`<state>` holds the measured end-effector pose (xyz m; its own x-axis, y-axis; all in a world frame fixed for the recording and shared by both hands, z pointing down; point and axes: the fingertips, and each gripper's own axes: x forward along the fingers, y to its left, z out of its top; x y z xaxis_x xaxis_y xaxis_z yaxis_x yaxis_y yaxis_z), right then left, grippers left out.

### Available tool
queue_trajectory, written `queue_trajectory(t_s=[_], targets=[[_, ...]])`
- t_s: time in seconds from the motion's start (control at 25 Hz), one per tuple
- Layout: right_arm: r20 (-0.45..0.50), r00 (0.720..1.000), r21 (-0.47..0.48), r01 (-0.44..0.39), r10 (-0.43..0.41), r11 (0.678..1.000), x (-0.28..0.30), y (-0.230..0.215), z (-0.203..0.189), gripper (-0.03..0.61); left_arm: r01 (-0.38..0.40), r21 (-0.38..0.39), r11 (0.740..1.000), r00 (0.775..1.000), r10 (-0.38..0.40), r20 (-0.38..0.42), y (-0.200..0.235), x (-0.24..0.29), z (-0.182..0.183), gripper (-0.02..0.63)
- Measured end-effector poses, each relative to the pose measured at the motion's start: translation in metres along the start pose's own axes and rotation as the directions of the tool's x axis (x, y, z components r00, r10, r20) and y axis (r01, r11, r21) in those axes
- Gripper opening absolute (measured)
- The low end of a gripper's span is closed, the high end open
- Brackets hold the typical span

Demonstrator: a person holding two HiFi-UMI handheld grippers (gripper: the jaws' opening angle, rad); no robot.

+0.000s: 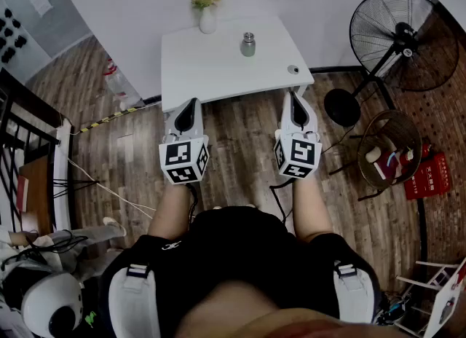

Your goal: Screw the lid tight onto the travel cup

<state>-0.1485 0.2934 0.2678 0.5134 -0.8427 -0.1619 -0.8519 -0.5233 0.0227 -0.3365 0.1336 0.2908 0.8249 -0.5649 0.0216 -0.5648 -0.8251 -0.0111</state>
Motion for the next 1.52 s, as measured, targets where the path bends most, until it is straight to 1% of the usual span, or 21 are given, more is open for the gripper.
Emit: queue_trajectory(t_s=[0.12, 0.2, 0.36, 0.6, 0.84, 1.04, 1.24, 1.52], targets=[[0.023, 1.000, 0.050, -0.017, 0.016, 0.999, 0.001, -0.006, 0.001, -0.002, 0.003, 0.007, 1.000, 1.000, -0.003, 0.008, -0.007, 0.003, 0.003, 0.051], [0.032, 0.999, 0.062, -0.032, 0.030, 0.998, 0.002, -0.008, 0.003, -0.003, 0.006, 0.008, 1.000, 1.000, -0.006, 0.010, -0.011, 0.006, 0.005, 0.051], [0.041, 0.998, 0.059, -0.057, 0.055, 0.997, 0.008, -0.010, 0.005, -0.003, 0.000, 0.011, 1.000, 1.000, 0.000, 0.011, -0.017, 0.012, 0.004, 0.051], [0.032, 0.996, 0.061, -0.081, 0.079, 0.995, 0.011, -0.014, -0.003, -0.003, -0.018, 0.009, 1.000, 1.000, 0.018, 0.003, -0.029, 0.014, 0.000, 0.051], [0.026, 0.996, 0.063, -0.087, 0.086, 0.994, 0.011, -0.011, -0.011, -0.003, -0.004, 0.011, 1.000, 1.000, 0.004, 0.008, -0.032, 0.021, -0.002, 0.051], [0.032, 0.997, 0.064, -0.075, 0.073, 0.995, 0.020, -0.017, -0.019, -0.003, 0.028, 0.006, 1.000, 1.000, -0.028, 0.012, -0.037, 0.042, -0.010, 0.051], [0.013, 0.998, 0.048, -0.059, 0.059, 0.997, 0.040, -0.027, -0.028, -0.003, 0.048, -0.015, 0.999, 0.999, -0.048, 0.007, -0.038, 0.071, -0.017, 0.051], [0.000, 0.998, 0.022, -0.055, 0.055, 0.998, 0.084, -0.031, -0.045, -0.002, 0.067, -0.035, 0.997, 0.998, -0.067, -0.003, -0.027, 0.121, -0.029, 0.051]])
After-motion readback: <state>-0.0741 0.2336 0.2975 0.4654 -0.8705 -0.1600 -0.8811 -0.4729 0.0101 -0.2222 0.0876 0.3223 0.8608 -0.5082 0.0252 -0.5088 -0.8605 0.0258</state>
